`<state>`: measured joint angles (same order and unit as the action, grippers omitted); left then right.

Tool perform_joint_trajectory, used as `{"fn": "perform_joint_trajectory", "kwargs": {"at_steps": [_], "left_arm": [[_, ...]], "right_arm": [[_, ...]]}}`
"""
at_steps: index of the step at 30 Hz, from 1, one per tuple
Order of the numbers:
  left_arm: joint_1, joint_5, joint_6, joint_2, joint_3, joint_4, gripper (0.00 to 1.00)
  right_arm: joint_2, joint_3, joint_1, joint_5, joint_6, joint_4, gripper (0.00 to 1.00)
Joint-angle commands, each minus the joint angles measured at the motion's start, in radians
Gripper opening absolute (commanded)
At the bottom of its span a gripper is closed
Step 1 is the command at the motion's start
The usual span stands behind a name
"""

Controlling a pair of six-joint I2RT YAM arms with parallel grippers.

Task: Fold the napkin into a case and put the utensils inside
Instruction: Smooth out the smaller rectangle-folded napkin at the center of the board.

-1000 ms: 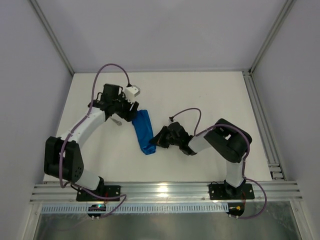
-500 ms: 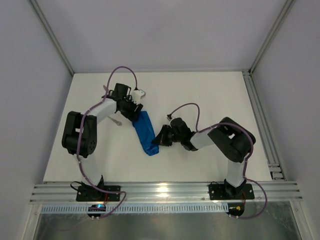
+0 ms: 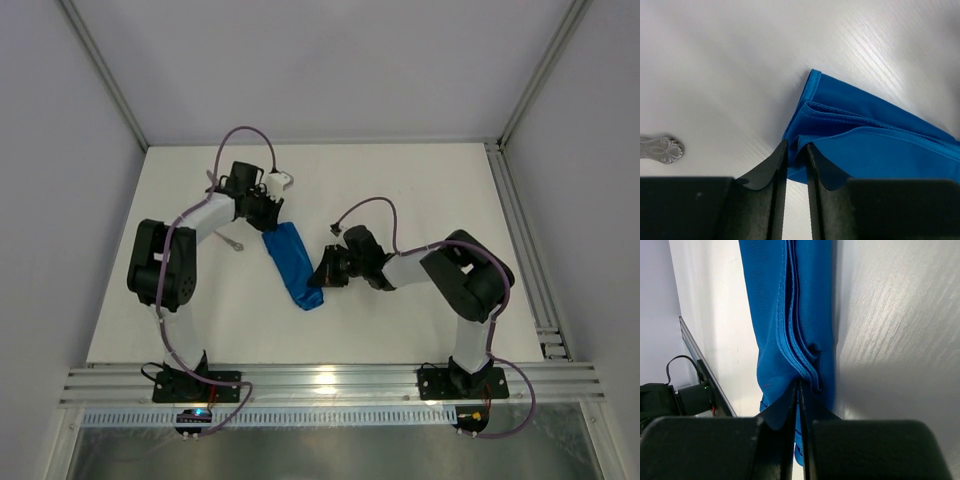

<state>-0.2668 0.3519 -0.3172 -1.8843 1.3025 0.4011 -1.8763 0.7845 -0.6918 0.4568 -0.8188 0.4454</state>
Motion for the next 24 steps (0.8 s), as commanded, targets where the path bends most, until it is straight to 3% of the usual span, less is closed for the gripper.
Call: {"fn": "perform_joint_trajectory", "kwargs": {"at_steps": [1, 7, 16, 20, 24], "left_arm": [[-0.005, 0.051, 0.012, -0.042, 0.053, -0.007, 0.19], [-0.041, 0.024, 0.030, -0.067, 0.073, 0.015, 0.14], [-0.055, -0.040, 0.087, -0.118, 0.130, 0.061, 0.12], [-0.058, -0.034, 0.098, -0.116, 0.130, 0.068, 0.11], [-0.058, -0.027, 0.109, -0.111, 0.132, 0.073, 0.11]], "right_arm": [[0.008, 0.027, 0.020, 0.008, 0.085, -0.106, 0.07], [0.040, 0.102, 0.020, 0.013, 0.213, -0.238, 0.09], [0.149, 0.258, 0.023, -0.032, 0.394, -0.525, 0.22], [0.178, 0.321, 0.040, -0.026, 0.434, -0.557, 0.27], [0.132, 0.343, 0.081, -0.064, 0.361, -0.460, 0.34]]}}
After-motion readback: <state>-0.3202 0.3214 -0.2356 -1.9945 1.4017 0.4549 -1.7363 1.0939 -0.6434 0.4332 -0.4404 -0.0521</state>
